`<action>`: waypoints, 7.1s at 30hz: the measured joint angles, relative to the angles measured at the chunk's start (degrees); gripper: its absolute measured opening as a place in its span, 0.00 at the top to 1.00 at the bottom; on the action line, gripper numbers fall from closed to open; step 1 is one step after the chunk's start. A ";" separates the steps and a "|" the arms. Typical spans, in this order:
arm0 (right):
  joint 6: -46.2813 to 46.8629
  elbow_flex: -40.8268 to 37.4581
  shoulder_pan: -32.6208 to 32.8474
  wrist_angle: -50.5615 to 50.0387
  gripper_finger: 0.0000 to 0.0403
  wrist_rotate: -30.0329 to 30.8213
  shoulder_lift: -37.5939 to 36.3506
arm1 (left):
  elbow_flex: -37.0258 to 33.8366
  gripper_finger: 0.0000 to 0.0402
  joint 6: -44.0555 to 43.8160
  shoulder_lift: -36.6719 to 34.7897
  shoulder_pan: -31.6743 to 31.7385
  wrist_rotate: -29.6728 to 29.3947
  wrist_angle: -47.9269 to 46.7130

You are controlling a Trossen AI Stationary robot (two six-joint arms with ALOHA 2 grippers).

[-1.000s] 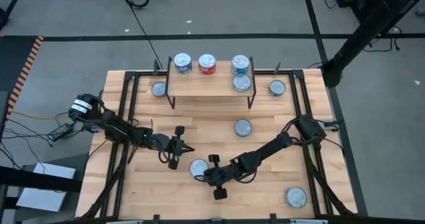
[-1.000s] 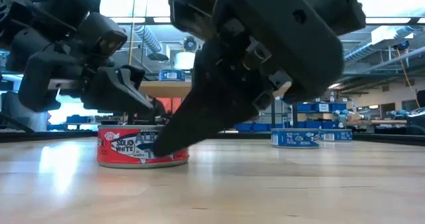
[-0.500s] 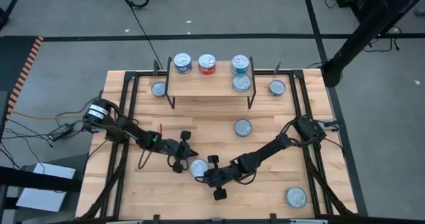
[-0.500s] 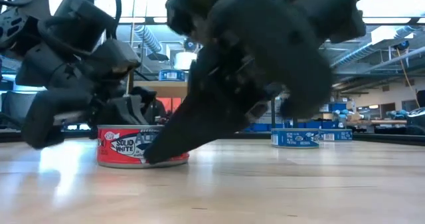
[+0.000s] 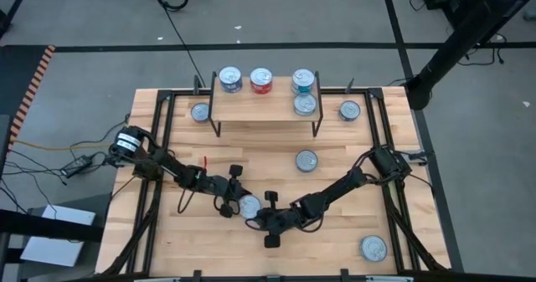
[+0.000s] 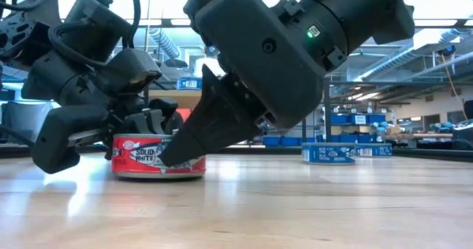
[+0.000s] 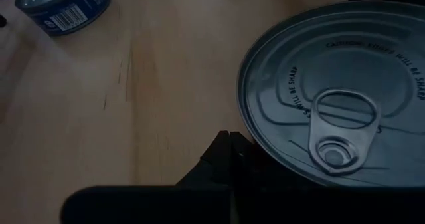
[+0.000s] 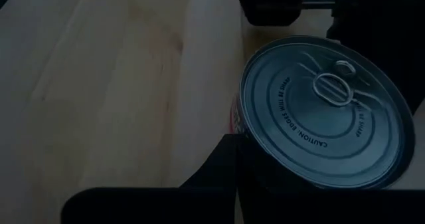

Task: Stack canned seafood by type on shelf
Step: Put the red tuna can on the shelf aligned with the other red tuna cans, then put the blue tuna can on the shelf aligned with the other blue tuna cans

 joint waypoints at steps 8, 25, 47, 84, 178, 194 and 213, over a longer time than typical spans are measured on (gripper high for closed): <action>0.32 0.02 0.74 0.86 0.97 3.44 -1.96 | 0.00 1.00 0.22 0.00 0.00 0.07 -0.17; 7.12 0.24 0.63 -1.21 0.97 12.15 -5.01 | -0.02 1.00 0.50 0.04 -0.04 0.42 -0.26; 11.30 -0.07 0.57 -8.93 0.95 9.09 -8.39 | 0.04 1.00 -1.25 0.02 -0.09 0.20 -2.40; 16.20 5.52 1.44 -21.86 0.27 14.93 -8.66 | -0.07 1.00 -4.33 0.13 -0.55 -2.74 -0.92; -48.14 10.01 -26.59 -27.86 0.61 34.45 -15.96 | -8.33 1.00 -8.79 -9.22 -6.49 0.20 13.53; -34.37 9.97 -28.18 -27.35 0.38 24.41 -15.93 | -8.33 1.00 -8.83 -9.22 -6.49 0.20 13.44; -24.83 9.97 -33.03 -26.83 0.31 16.50 -15.93 | -8.31 1.00 -9.20 -9.22 -6.49 0.20 13.24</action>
